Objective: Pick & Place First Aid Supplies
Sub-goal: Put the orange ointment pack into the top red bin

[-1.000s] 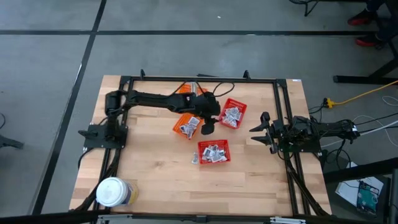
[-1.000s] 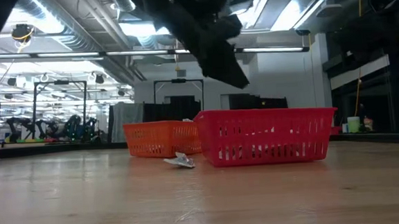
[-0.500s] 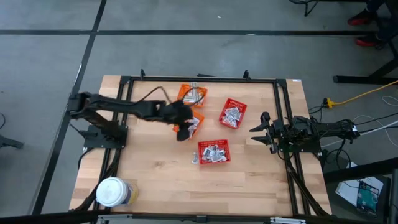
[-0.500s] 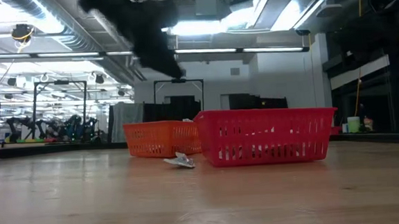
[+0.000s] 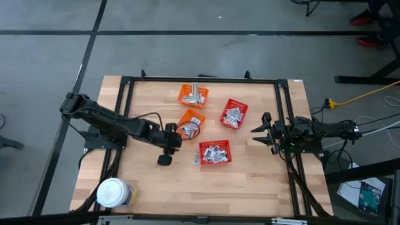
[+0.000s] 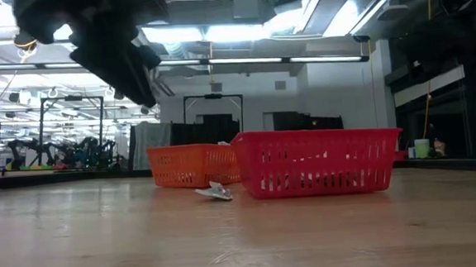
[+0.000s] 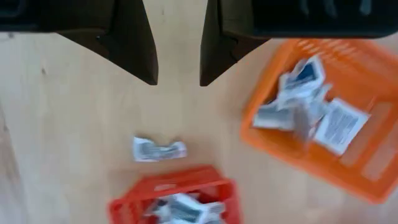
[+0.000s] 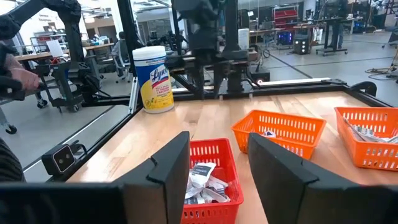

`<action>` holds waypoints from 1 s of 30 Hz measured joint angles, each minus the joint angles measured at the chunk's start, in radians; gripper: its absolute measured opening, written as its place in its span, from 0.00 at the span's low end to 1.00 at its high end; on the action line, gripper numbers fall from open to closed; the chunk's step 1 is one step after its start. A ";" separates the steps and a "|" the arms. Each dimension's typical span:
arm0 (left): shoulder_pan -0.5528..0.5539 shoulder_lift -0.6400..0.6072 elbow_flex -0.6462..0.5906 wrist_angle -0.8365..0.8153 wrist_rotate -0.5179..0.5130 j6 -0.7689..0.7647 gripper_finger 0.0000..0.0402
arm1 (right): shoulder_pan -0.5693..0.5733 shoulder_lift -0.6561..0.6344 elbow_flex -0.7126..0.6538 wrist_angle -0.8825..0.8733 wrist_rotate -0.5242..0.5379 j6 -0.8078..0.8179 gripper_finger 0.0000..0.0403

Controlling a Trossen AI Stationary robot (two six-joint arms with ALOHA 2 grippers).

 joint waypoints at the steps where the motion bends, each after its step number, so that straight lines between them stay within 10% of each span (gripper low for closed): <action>1: -0.011 0.007 0.000 0.006 0.000 0.013 0.28 | 0.000 0.000 0.000 0.000 0.000 0.000 0.40; 17: -0.077 0.060 0.001 0.033 0.049 0.155 0.28 | 0.000 0.000 0.000 0.000 0.000 0.000 0.40; 30: -0.199 0.372 0.022 0.457 0.055 0.129 0.28 | 0.000 0.000 0.000 0.000 0.000 0.000 0.40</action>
